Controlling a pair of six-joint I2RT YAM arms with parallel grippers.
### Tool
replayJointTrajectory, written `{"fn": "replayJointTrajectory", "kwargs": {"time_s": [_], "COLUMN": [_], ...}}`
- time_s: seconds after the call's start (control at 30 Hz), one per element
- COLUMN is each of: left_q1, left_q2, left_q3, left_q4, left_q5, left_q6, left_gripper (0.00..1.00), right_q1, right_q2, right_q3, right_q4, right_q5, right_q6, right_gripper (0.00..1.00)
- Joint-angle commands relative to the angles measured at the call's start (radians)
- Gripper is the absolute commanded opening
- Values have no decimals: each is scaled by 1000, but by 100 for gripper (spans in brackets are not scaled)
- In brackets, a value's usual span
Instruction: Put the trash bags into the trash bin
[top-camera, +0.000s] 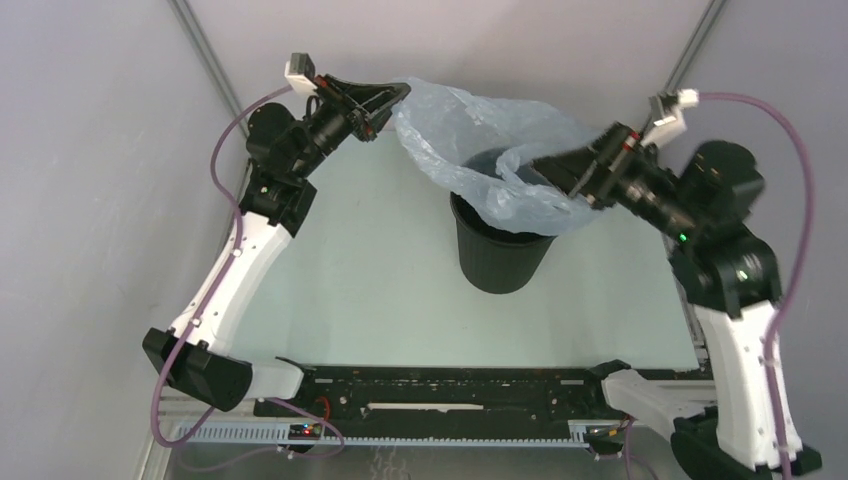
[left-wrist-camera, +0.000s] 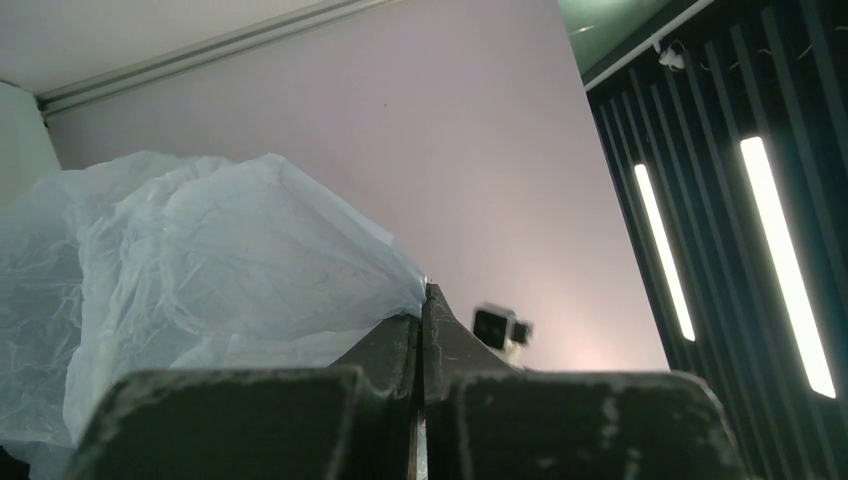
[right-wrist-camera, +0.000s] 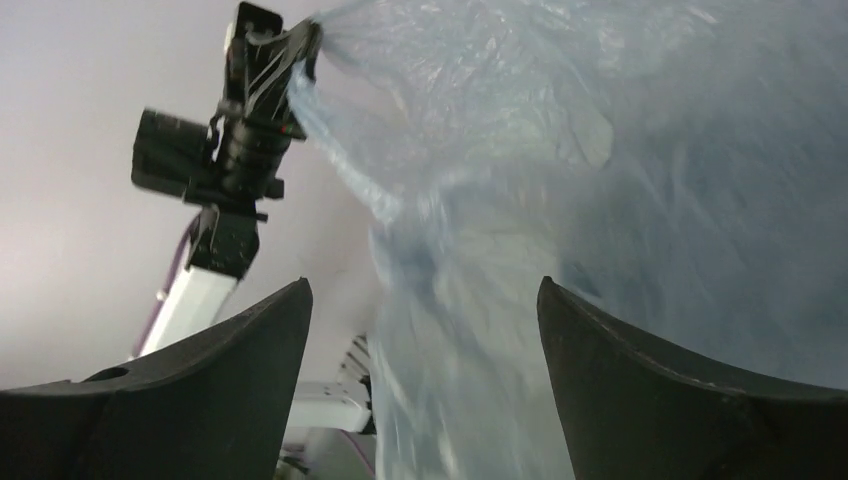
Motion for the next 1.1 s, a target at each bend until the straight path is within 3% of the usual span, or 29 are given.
{"fn": "replayJointTrajectory", "kwargs": {"time_s": [0.0,0.23,0.4,0.5,0.53,0.57,0.63,0.73,0.83,1.07], "left_q1": [4,9,9,10,13,14,20,25,27,27], "left_q2": [-16,1,7,10,10,8,6,5,6,7], "left_q3": [1,12,29,30,30,30,32,33,39,56], "left_q4": [-23,-54,-59,-60,-60,-60,-60,-59,-53,-23], "left_q5": [-39,-13,0,2,2,2,5,15,26,51], "left_q6": [-7,-15,-18,-21,-24,-27,-31,-38,-44,-61], "left_gripper": [0,0,0,0,0,0,0,0,0,0], "right_q1": [-10,-11,-19,-135,-231,-356,-524,-504,-505,-361], "right_q2": [-110,-123,-81,-28,-12,5,9,-1,-5,70], "right_q3": [83,271,250,192,162,120,-10,-154,-249,-307], "right_q4": [-221,-449,-430,-357,-336,-308,-179,-40,21,179], "right_q5": [99,459,643,490,365,185,-125,-234,-237,-330], "right_q6": [-199,-271,-292,-249,-209,-160,-56,17,56,156], "right_gripper": [92,99,94,85,80,70,66,72,74,74]}}
